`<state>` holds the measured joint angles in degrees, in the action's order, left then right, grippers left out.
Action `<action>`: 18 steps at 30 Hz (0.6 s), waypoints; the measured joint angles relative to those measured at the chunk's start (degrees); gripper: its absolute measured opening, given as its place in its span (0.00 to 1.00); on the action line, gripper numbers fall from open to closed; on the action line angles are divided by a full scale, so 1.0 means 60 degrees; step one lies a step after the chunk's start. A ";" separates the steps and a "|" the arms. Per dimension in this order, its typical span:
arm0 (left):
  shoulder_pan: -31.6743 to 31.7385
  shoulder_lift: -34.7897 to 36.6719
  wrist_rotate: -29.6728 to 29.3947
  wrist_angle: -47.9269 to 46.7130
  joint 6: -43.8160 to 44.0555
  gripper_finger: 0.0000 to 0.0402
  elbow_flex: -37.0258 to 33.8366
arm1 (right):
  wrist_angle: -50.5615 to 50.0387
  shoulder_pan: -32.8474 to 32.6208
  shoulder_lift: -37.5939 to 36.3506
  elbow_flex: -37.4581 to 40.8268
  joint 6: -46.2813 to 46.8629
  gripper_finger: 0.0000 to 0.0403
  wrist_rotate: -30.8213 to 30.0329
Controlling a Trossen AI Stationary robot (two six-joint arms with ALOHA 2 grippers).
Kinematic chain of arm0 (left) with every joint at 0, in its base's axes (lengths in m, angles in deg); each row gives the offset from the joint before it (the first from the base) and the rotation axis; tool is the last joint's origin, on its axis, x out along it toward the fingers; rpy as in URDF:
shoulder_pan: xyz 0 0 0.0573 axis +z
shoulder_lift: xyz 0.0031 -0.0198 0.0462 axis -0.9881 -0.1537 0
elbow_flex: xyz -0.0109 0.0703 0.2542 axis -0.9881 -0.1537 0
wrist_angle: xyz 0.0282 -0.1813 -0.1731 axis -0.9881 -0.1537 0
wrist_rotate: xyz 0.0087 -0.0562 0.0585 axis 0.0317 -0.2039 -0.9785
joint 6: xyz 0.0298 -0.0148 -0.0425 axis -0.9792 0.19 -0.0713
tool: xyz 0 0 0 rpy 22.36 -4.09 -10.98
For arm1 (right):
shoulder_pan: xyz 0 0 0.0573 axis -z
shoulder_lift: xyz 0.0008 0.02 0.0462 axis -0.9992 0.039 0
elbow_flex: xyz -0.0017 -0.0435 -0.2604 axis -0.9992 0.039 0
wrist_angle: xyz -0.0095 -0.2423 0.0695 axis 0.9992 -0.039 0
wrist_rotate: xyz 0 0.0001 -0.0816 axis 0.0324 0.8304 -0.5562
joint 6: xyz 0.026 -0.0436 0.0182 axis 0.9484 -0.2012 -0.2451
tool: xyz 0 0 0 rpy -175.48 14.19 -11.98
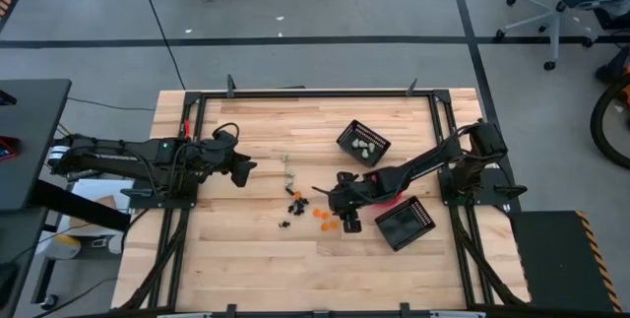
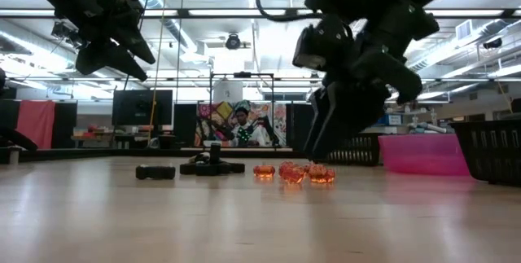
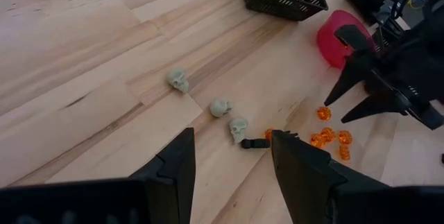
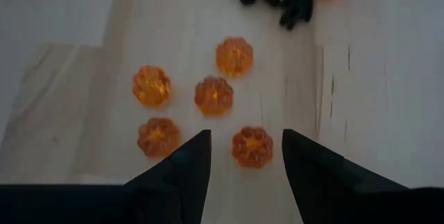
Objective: Sort Halloween decoration
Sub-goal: Put the orange pumpkin toy into the red bowl
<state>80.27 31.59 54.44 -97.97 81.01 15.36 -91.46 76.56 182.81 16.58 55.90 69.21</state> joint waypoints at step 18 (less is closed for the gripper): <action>0.0011 0.0003 -0.0004 0.0016 -0.0057 0.40 0.0002 | 0.0817 -0.0007 0.0722 0.0171 0.0573 0.34 -0.0303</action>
<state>80.34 31.61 54.42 -97.87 80.67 15.37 -86.55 76.52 187.14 17.60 59.33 67.39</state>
